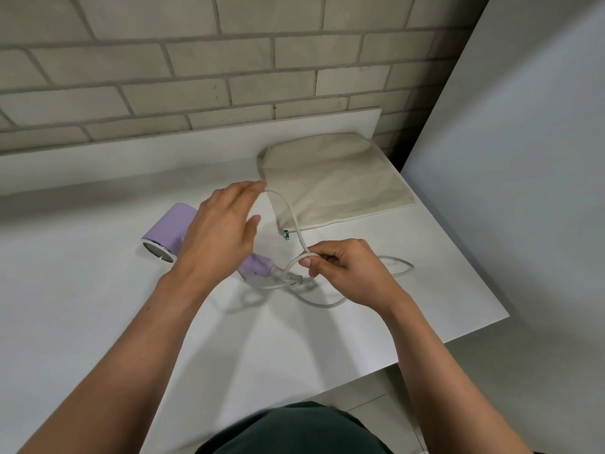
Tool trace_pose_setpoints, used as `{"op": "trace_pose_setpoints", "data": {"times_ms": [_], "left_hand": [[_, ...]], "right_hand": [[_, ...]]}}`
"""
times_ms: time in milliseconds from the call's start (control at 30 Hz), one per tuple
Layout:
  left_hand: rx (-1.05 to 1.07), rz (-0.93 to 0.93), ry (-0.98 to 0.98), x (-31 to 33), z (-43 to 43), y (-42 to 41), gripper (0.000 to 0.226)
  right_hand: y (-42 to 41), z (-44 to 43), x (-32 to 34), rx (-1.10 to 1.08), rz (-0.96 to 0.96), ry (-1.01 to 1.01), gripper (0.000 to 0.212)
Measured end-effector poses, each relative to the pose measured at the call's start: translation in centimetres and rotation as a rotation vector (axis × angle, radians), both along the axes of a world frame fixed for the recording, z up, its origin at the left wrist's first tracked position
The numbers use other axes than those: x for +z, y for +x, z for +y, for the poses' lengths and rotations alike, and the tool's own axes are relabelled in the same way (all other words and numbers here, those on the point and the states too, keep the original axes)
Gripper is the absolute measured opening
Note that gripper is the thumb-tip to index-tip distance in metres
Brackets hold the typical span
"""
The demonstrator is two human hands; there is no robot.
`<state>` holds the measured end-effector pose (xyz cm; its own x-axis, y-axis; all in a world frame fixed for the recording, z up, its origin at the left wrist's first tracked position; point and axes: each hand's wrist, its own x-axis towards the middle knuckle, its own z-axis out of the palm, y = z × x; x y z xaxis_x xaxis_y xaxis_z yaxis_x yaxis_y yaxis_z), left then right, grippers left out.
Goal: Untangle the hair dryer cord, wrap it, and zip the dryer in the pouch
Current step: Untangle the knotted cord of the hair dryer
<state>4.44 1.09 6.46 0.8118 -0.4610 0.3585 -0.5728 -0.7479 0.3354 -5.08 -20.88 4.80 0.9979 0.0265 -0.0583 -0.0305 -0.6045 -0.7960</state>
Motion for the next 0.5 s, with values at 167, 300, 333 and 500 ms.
{"op": "trace_pose_setpoints", "data": {"times_ms": [167, 300, 333, 500], "left_hand": [[-0.209, -0.208, 0.095, 1.1, -1.2, -1.0, 0.092], [-0.430, -0.350, 0.187, 0.5, -1.8, -0.8, 0.055], [-0.472, -0.348, 0.199, 0.2, -1.8, -0.7, 0.039], [-0.307, -0.190, 0.195, -0.2, -1.1, -0.3, 0.041]], "right_hand": [[-0.2, 0.0, 0.7, 0.029, -0.006, -0.010, 0.028], [-0.2, 0.0, 1.2, 0.050, -0.030, -0.017, 0.030], [-0.2, -0.1, 1.2, 0.053, -0.032, -0.017, 0.030], [-0.2, -0.5, 0.6, 0.029, -0.050, 0.018, 0.019]]}}
